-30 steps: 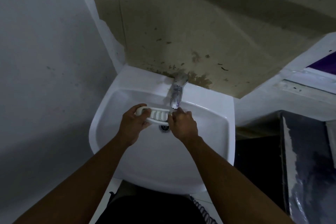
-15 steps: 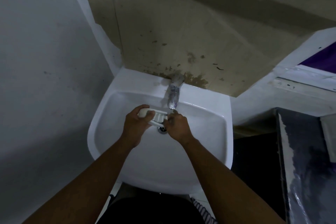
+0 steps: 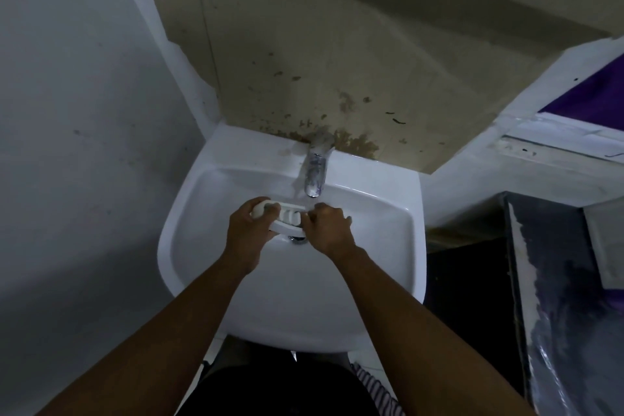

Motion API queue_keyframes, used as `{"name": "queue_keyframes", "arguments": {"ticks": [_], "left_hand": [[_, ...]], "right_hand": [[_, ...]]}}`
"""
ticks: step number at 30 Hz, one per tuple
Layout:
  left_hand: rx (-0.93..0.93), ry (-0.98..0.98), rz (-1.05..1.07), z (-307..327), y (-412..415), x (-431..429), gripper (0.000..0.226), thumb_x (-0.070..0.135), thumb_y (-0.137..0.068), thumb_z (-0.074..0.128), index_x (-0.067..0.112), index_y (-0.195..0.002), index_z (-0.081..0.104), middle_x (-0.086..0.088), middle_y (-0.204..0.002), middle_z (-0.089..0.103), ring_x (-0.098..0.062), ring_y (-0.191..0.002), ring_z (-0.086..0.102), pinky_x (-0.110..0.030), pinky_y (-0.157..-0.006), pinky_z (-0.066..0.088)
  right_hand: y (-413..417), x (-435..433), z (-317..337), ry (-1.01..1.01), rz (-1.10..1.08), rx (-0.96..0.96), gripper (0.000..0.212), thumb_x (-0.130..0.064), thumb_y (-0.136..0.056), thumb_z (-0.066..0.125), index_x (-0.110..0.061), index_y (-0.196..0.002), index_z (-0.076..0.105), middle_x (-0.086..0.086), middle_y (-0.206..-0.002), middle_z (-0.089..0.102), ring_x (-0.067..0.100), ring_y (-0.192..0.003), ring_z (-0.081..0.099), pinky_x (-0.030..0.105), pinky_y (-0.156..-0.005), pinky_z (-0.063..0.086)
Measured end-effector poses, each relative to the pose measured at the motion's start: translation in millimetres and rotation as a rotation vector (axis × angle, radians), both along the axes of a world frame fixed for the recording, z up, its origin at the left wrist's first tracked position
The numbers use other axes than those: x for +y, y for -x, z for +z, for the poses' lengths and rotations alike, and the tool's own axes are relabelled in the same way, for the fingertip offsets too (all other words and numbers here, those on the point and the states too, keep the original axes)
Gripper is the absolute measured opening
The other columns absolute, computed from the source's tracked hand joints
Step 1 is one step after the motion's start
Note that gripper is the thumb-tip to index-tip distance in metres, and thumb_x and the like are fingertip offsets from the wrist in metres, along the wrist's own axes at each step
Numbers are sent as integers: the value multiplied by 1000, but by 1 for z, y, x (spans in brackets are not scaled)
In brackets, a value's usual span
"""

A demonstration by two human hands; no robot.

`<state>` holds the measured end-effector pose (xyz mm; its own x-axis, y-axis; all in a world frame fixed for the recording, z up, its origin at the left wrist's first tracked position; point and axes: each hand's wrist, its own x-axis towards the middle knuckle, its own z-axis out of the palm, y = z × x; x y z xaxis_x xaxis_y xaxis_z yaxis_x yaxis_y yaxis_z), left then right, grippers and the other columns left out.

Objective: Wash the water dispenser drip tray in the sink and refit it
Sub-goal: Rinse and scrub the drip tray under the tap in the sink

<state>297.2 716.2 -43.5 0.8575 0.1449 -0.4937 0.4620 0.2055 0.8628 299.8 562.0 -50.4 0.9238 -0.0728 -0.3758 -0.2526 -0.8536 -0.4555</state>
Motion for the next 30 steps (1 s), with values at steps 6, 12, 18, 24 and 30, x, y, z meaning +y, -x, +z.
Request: {"name": "queue_keyframes", "arguments": {"ticks": [6, 12, 18, 24, 30], "left_hand": [[15, 102, 18, -8, 9, 1, 18, 11, -83, 70, 10, -101, 67, -13, -104, 67, -22, -91, 70, -30, -68, 58], [24, -16, -32, -1, 1, 0, 21, 19, -80, 72, 13, -100, 68, -9, -100, 68, -18, -88, 69, -29, -64, 59], [235, 5, 37, 0, -10, 1, 28, 29, -85, 69, 1, -85, 63, -14, -91, 67, -21, -80, 68, -27, -55, 58], [383, 75, 134, -7, -10, 1, 38, 35, -82, 72, -2, -82, 60, -17, -90, 65, -22, -78, 67, -33, -58, 61], [208, 19, -22, -11, -5, -9, 17, 24, -87, 66, 8, -87, 64, -14, -94, 66, -21, -84, 68, -33, -63, 60]], "right_hand": [[1, -8, -2, 79, 80, -6, 39, -42, -91, 46, -9, -97, 66, 9, -108, 65, 34, -108, 57, 57, -108, 31], [8, -6, -4, 146, 92, -100, 48, -42, -99, 32, -11, -89, 68, 9, -97, 69, 30, -98, 63, 60, -115, 16], [10, -10, -1, -160, -96, -189, 49, -44, -96, 49, -7, -70, 67, 11, -71, 70, 28, -73, 66, 40, -79, 53], [0, -13, 9, -284, -203, 22, 31, -45, -80, 71, -15, -71, 69, 0, -80, 68, 10, -74, 58, 17, -63, 38], [-9, -13, 9, -194, -57, 169, 37, -42, -85, 63, -7, -78, 73, 8, -83, 71, 22, -86, 67, 27, -71, 48]]}}
